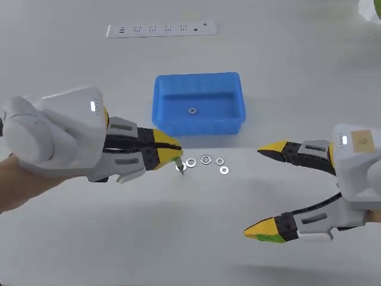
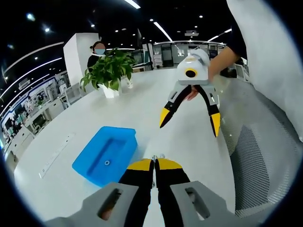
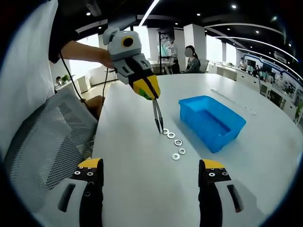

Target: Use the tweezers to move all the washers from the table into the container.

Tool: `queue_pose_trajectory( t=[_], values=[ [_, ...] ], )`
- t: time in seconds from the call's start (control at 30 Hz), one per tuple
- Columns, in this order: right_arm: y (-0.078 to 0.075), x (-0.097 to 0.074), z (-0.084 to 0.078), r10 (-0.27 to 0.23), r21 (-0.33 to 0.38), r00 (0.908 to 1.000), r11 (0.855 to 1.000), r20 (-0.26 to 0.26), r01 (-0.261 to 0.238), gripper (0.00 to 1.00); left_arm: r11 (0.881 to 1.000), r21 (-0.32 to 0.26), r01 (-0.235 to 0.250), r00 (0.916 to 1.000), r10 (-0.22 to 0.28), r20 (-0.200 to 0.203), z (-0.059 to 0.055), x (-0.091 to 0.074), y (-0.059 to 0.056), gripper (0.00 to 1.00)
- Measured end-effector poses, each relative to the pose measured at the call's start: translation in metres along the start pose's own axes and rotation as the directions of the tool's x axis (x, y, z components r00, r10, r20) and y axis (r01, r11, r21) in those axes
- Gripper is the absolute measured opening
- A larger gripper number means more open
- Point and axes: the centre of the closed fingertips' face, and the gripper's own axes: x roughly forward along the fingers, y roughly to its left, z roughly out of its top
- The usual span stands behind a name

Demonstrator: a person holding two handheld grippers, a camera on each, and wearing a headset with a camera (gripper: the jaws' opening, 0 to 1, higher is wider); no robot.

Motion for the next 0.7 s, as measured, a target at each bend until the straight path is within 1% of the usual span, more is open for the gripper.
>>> queue_pose_trajectory(
  t=[0.23,0.4,0.47,0.5,0.53,0.57,0.67,0.7],
  values=[
    [0.0015,0.0033,0.0048,0.006,-0.004,0.9999,1.000,0.009,-0.006,0.83,1.000,0.002,-0.007,1.0000,0.007,0.001,0.0001,-0.0012,0.0013,0.05],
    [0.0013,0.0036,0.0032,0.009,-0.001,0.9999,1.000,0.006,-0.009,0.83,1.000,0.003,-0.013,0.9999,0.013,0.007,0.0014,-0.0012,0.0037,0.05],
    [0.0010,0.0033,0.0020,0.006,0.002,1.0000,1.000,0.002,-0.006,0.82,1.000,0.004,-0.001,0.9999,0.002,-0.016,-0.0044,0.0008,0.0025,0.05],
    [0.0012,0.0032,0.0011,0.007,0.003,1.0000,1.000,-0.001,-0.007,0.82,1.000,-0.005,-0.003,0.9999,0.003,0.014,0.0002,0.0009,0.0032,0.05],
    [0.0013,0.0030,0.0006,0.008,0.005,1.0000,1.000,-0.003,-0.008,0.82,1.000,-0.028,0.002,1.0000,-0.002,0.006,-0.0013,0.0005,0.0028,0.05],
    [0.0013,0.0028,0.0005,0.006,0.006,1.0000,1.000,-0.003,-0.006,0.82,1.000,-0.020,0.001,1.0000,-0.001,0.002,-0.0014,0.0009,0.0032,0.05],
    [0.0009,0.0025,0.0010,0.005,0.010,1.0000,1.000,-0.001,-0.005,0.82,0.999,-0.050,0.002,1.0000,-0.002,-0.002,-0.0021,0.0000,0.0060,0.05],
    [0.0006,0.0026,0.0015,0.004,0.009,1.0000,1.000,0.000,-0.004,0.82,0.999,-0.049,0.000,1.0000,0.000,-0.006,-0.0022,-0.0001,0.0072,0.05]
  ],
)
